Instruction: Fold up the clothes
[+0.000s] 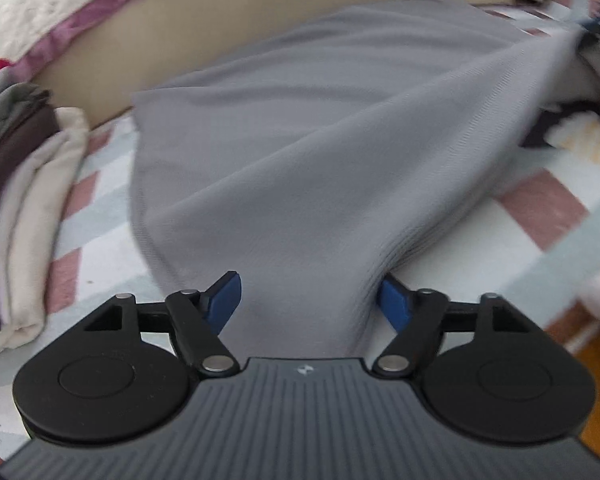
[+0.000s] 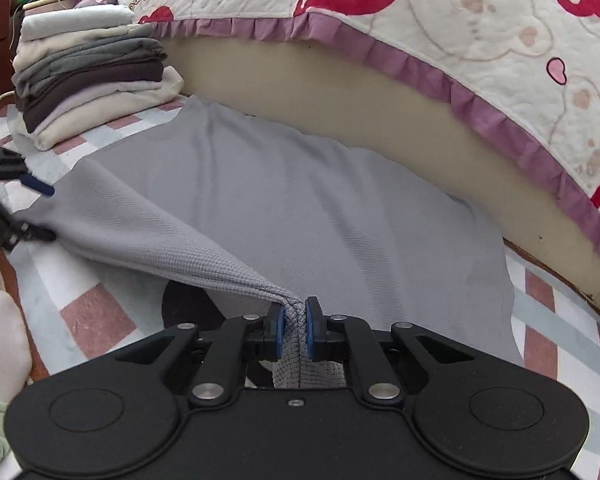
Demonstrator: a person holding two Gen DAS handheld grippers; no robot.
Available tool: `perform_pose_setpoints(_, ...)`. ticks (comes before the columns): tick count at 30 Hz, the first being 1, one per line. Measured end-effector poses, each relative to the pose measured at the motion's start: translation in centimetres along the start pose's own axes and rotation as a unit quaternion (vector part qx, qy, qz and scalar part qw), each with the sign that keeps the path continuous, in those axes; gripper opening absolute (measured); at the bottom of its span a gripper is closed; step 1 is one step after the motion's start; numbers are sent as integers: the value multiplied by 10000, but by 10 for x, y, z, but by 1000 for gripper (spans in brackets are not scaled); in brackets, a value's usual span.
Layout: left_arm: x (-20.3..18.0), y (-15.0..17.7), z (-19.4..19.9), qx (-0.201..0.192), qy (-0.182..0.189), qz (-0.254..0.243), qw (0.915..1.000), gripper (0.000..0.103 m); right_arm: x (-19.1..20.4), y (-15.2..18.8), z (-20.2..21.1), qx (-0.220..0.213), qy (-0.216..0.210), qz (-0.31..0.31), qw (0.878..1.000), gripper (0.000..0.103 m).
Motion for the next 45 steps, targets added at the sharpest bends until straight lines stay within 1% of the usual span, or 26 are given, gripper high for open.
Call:
perform_pose_setpoints(1, 3, -3, 0, -15, -72, 20, 10000, 5, 5, 3, -5, 55, -48, 100, 9999, 12)
perform_pose_setpoints(2, 6, -8, 4, -125, -216, 34, 9997, 5, 11, 5, -10, 110, -77, 223, 9997, 16)
perform_pose_setpoints(3, 8, -15, 11, -309, -416, 42, 9986, 4, 18, 8, -16, 186, -62, 394, 9990, 30)
perform_pose_setpoints(4, 10, -22, 20, -491, -588, 35, 9971, 4, 26, 11, -22, 286, 10, 628, 9976, 39)
perform_pose_setpoints(5, 11, -29, 31, -677, -732, 42, 9950, 4, 34, 16, -28, 390, 113, 896, 9951, 57)
perform_pose_setpoints(6, 12, -34, 42, -857, -836, 105, 9928, 4, 41, 23, -33, 499, 254, 1207, 9911, 67)
perform_pose_setpoints(8, 15, -44, 65, -1185, -961, 286, 9879, 5, 54, 34, -42, 626, 596, 1771, 9804, 72)
perform_pose_setpoints(9, 14, -46, 74, -1310, -1034, 319, 9855, 5, 56, 37, -41, 527, 877, 1955, 9753, 80)
perform_pose_setpoints(10, 12, -47, 82, -1422, -1140, 306, 9828, 5, 57, 40, -40, 510, 1153, 2071, 9702, 80)
perform_pose_setpoints(12, 7, -48, 95, -1587, -1347, 221, 9778, 5, 51, 44, -37, 663, 1614, 2017, 9638, 75)
perform_pose_setpoints(13, 5, -48, 99, -1648, -1395, 204, 9762, 5, 44, 46, -33, 699, 1696, 1799, 9664, 69)
perform_pose_setpoints(14, 4, -49, 102, -1700, -1400, 212, 9752, 5, 37, 47, -29, 710, 1710, 1539, 9706, 42)
perform_pose_setpoints(15, 3, -50, 106, -1751, -1405, 221, 9742, 5, 28, 47, -24, 690, 1583, 1177, 9779, 9)
perform_pose_setpoints(17, -1, -50, 114, -1868, -1522, 261, 9702, 5, 11, 42, -7, 622, 1187, 392, 9902, 9)
perform_pose_setpoints(19, -4, -50, 130, -2026, -1715, 372, 9634, 5, 2, 37, 20, 520, 752, -59, 9958, 8)
perform_pose_setpoints(21, -6, -46, 153, -2159, -1853, 578, 9569, 5, 4, 39, 49, 672, 201, -90, 9975, 3)
perform_pose_setpoints(23, -10, -37, 179, -2275, -1881, 815, 9520, 5, 13, 42, 82, 768, -277, 129, 9966, 3)
perform_pose_setpoints(26, -24, -20, 226, -2399, -2120, 1038, 9417, 4, 19, 37, 127, 770, -868, -53, 9932, 3)
perform_pose_setpoints(29, -30, 3, 262, -2260, -2325, 1339, 9364, 4, 24, 32, 164, 801, -1392, -275, 9866, 3)
perform_pose_setpoints(31, -24, 20, 266, -1883, -2281, 1562, 9424, 4, 27, 34, 171, 911, -1628, -366, 9818, 3)
perform_pose_setpoints(33, -14, 36, 257, -1514, -1981, 1917, 9493, 4, 29, 35, 174, 1025, -1823, -432, 9769, 3)
perform_pose_setpoints(34, -7, 42, 251, -1372, -1796, 2168, 9497, 4, 29, 34, 169, 1078, -1856, -415, 9758, 3)
perform_pose_setpoints(36, 7, 51, 241, -1186, -1416, 2738, 9439, 4, 32, 29, 160, 1097, -1975, -392, 9734, 3)
perform_pose_setpoints(38, 14, 53, 240, -1181, -1291, 2984, 9383, 4, 34, 22, 153, 1083, -2086, -361, 9713, 3)
perform_pose_setpoints(41, 15, 44, 240, -1197, -1431, 2682, 9451, 4, 27, 7, 145, 1003, -2000, -117, 9746, 3)
perform_pose_setpoints(45, 22, 8, 221, -1076, -1314, 1723, 9703, 5, -6, -31, 112, 872, -1559, 253, 9836, 3)
Point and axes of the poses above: each gripper's, at about its wrist camera, not at the fingertips, and z roughly against the way its jaws point, x to its left, y to its underside, the point moved 5 cm from there along -z, roughly the way its jaws point, and after that the axes turned 10 degrees about y, right-handed, at the moved point
